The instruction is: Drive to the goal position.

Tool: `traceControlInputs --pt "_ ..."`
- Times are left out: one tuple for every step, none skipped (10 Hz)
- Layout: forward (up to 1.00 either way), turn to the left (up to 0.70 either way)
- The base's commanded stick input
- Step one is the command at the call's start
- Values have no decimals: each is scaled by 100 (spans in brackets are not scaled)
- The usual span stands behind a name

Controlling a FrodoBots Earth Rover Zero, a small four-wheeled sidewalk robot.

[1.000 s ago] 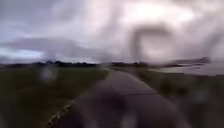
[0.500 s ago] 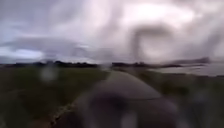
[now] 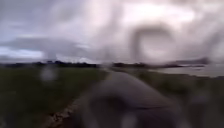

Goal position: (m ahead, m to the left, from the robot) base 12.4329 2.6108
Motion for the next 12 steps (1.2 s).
traceControlInputs --pt "70 0" --pt "70 0" --pt "70 0" --pt "70 0" --pt "70 0" --pt "70 0" --pt "70 0" --pt "70 0" --pt "70 0" --pt "70 0" --pt "70 0" --pt "70 0"
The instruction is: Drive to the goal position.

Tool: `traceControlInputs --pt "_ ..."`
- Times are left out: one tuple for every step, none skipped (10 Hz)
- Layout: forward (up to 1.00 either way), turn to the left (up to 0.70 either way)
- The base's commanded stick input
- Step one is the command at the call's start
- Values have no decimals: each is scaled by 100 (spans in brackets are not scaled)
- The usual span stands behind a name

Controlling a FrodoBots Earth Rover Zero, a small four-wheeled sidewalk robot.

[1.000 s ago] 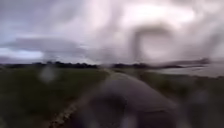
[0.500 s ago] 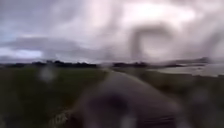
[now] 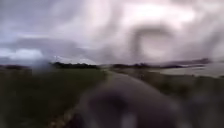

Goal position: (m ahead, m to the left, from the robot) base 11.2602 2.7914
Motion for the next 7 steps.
traceControlInputs --pt "70 0" --pt "70 0" --pt "70 0" --pt "70 0" --pt "70 0" --pt "70 0" --pt "70 0"
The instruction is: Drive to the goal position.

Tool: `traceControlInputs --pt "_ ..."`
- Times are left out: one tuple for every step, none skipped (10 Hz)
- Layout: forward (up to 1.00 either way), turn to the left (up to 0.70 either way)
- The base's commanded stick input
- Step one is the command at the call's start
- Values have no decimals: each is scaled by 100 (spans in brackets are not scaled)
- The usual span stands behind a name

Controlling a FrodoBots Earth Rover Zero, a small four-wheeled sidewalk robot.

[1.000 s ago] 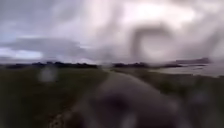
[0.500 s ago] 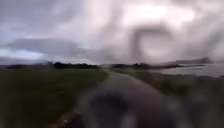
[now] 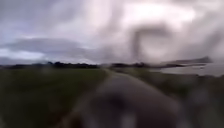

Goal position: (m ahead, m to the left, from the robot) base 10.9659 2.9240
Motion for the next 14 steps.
traceControlInputs --pt "70 0" --pt "70 0" --pt "70 0" --pt "70 0" --pt "70 0" --pt "70 0" --pt "70 0" --pt "70 -2" --pt "70 -4" --pt "70 -8" --pt "70 -13" --pt "70 -14" --pt "70 -14" --pt "70 -13"
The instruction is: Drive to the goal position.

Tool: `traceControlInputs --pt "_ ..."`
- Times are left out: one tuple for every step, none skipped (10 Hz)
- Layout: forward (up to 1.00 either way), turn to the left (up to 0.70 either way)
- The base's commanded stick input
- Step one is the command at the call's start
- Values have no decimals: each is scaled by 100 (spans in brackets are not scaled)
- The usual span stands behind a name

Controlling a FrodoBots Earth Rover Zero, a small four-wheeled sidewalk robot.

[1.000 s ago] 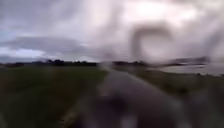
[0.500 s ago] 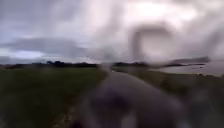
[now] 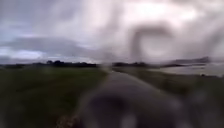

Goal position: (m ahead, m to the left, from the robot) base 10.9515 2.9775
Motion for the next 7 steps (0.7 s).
traceControlInputs --pt "70 -12" --pt "70 0" --pt "70 0" --pt "70 0" --pt "70 0" --pt "70 0" --pt "70 0"
